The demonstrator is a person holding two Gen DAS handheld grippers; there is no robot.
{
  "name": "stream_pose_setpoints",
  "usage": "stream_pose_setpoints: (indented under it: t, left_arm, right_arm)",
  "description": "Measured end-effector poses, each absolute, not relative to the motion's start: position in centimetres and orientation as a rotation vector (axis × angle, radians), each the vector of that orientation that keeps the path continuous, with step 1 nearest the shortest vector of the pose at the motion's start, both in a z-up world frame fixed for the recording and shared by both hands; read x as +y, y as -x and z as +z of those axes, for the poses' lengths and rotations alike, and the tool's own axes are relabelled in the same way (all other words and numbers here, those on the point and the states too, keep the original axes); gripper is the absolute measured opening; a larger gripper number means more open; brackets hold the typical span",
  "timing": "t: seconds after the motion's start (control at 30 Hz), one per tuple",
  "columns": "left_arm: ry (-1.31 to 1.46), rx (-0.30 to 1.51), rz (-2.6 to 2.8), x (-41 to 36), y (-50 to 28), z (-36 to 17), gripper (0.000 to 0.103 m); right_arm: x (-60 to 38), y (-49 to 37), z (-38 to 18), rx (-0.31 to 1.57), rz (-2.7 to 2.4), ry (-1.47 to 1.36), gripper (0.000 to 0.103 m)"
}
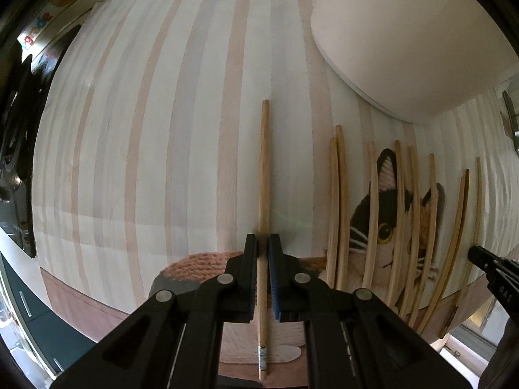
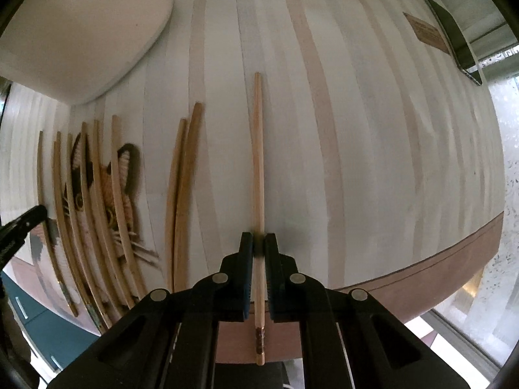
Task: Organize utensils
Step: 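Lift the held chopstick with the left tool toward the pink holder while the right tool carries its own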
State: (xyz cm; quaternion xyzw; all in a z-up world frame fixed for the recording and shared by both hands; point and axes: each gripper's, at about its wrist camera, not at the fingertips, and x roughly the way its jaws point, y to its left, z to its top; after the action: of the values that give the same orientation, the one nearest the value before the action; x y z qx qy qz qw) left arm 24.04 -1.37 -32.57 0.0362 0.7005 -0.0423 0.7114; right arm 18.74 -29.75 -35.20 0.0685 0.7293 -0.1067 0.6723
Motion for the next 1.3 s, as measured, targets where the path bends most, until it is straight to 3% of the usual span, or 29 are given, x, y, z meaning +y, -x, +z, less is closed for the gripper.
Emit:
stream_pose_setpoints:
  t: [0.83, 1.3]
  left_arm:
    - [-0.149, 1.504, -0.079, -2.4, -23.6, -32.5, 0.004]
    - [-0.119, 1.177, 0.009, -1.1, -22.1, -21.1, 0.004]
  right_arm:
    - [-24.5, -21.6, -36.0, 1.629, -0.286, -0.107, 0.008]
    - [-23.9, -20.3, -28.1, 1.432, -0.235, -0.210, 0.007]
